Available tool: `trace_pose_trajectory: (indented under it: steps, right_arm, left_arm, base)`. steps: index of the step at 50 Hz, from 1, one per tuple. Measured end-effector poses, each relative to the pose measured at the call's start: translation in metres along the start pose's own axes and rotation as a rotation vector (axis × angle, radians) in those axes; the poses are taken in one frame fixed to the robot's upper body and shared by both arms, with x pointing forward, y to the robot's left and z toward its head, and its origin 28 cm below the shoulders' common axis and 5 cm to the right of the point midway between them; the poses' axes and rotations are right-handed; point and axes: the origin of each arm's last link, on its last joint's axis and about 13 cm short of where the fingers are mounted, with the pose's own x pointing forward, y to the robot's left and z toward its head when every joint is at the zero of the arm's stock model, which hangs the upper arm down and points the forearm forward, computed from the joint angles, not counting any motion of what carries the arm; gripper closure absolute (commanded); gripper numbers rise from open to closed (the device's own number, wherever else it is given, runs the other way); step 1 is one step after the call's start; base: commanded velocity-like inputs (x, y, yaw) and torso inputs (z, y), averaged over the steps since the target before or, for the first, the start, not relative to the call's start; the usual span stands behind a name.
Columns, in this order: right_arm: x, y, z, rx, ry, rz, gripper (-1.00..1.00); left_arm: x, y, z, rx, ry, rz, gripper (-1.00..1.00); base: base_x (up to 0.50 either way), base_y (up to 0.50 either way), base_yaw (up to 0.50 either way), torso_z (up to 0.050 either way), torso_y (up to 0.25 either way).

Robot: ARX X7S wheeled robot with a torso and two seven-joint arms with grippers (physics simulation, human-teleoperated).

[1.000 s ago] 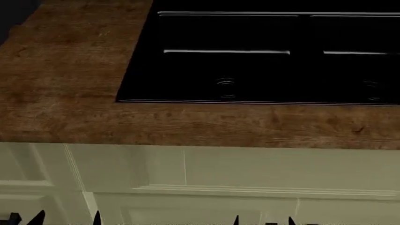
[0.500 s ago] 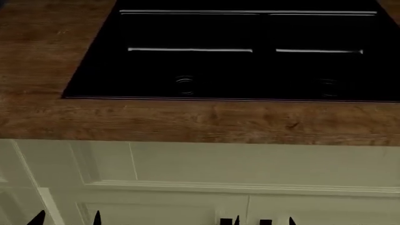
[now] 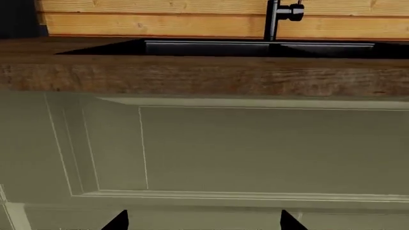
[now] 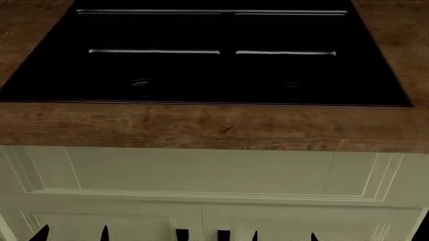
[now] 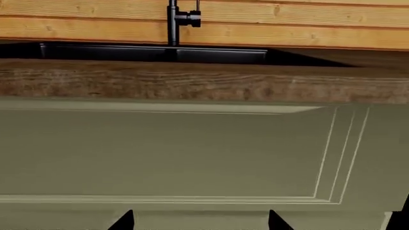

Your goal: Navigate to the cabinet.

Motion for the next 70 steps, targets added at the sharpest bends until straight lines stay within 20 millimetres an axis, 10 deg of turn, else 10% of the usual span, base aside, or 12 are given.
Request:
trace_pose_trajectory:
  steps: [70]
  right_arm:
    - [0.0003, -0.0006, -0.0006, -0.002, 0.001, -0.005, -1.0]
  left_arm:
    - [0.0011, -0.0007, -0.0003, -0.001, 0.002, -0.005, -1.0]
  base:
    - [-0.03, -0.5, 0.0, 0.0, 0.0]
